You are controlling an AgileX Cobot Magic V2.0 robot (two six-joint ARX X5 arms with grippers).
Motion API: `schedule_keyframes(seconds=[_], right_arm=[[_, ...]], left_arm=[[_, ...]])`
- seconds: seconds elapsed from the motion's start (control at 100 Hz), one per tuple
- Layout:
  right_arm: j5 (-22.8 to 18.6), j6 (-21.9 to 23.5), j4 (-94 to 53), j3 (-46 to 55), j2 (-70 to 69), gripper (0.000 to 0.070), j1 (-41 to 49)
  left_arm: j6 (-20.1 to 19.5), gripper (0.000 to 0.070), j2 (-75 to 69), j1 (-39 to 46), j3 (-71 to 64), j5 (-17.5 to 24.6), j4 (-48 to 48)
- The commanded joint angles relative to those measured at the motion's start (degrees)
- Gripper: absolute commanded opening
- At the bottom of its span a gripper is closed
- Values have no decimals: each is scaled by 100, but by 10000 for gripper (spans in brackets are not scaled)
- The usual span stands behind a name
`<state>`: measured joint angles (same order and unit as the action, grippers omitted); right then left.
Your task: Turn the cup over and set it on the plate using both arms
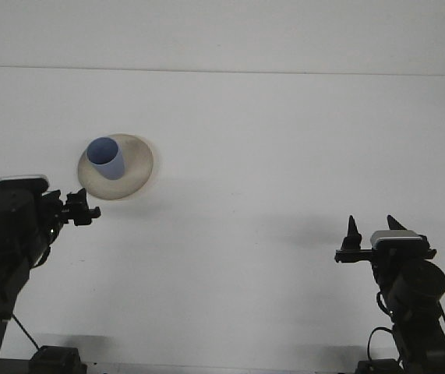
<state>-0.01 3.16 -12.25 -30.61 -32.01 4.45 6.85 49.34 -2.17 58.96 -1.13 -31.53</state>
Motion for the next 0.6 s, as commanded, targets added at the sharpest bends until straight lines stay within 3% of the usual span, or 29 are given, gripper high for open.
schedule_keyframes(seconds=[0.0, 0.17, 0.28, 0.59], right_arm=[[4, -61, 61, -66, -24, 534, 9], [4, -61, 61, -66, -24, 534, 9], [4, -61, 61, -66, -24, 534, 9], [4, -63, 66, -66, -24, 534, 9]], left_arm=[[13, 347, -463, -17, -634, 17, 706], [-146, 347, -1672, -22, -2236, 39, 2175], [-184, 347, -2234, -22, -2887, 286, 2752], [-186, 345, -2437, -20, -3053, 411, 3027]])
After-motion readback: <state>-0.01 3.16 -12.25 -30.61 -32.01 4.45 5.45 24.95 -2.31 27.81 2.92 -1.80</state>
